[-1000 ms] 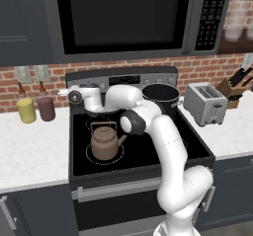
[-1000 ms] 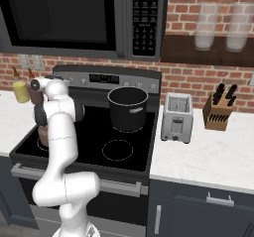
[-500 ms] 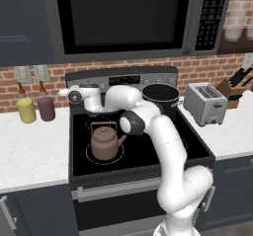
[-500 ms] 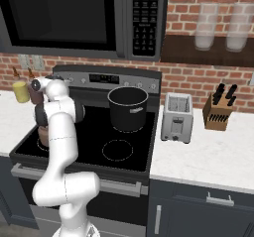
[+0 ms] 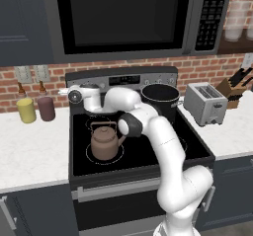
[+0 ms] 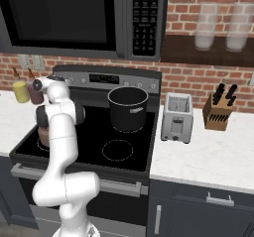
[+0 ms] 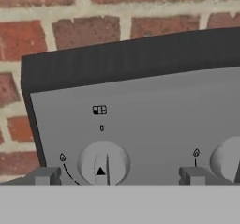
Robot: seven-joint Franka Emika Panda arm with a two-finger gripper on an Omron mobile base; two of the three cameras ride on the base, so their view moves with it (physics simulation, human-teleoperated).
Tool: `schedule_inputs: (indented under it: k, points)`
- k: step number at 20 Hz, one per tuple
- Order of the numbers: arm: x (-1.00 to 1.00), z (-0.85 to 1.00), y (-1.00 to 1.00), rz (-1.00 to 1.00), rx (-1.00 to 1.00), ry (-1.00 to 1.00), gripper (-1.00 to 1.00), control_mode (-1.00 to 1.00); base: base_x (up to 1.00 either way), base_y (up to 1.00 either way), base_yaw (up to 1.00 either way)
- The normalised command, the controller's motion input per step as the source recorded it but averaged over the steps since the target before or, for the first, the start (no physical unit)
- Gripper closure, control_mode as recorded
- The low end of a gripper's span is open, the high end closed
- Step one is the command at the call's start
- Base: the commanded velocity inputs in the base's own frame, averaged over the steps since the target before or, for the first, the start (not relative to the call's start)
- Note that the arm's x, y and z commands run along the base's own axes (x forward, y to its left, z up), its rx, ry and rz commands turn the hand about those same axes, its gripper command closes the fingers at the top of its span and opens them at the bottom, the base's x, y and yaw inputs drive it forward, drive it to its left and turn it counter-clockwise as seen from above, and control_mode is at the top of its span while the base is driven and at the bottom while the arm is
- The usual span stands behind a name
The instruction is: Pick the kettle from the counter and place it on a stove burner. Then turn the burner on.
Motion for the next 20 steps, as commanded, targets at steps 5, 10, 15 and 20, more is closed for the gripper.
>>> schedule_inputs:
  k: [5, 10, 15, 20]
  points:
    - [0.14, -0.04, 0.00, 0.00, 0.00, 0.00, -1.00, -1.00, 0.00, 0.00, 0.00]
    - [0.02, -0.01, 0.00, 0.00, 0.00, 0.00, -1.00, -1.00, 0.00, 0.00, 0.00]
    - [0.00, 0.00, 0.00, 0.00, 0.00, 0.00, -1.00, -1.00, 0.00, 0.00, 0.00]
    - [0.00, 0.00, 0.00, 0.00, 0.00, 0.00, 1.00, -1.00, 0.00, 0.00, 0.00]
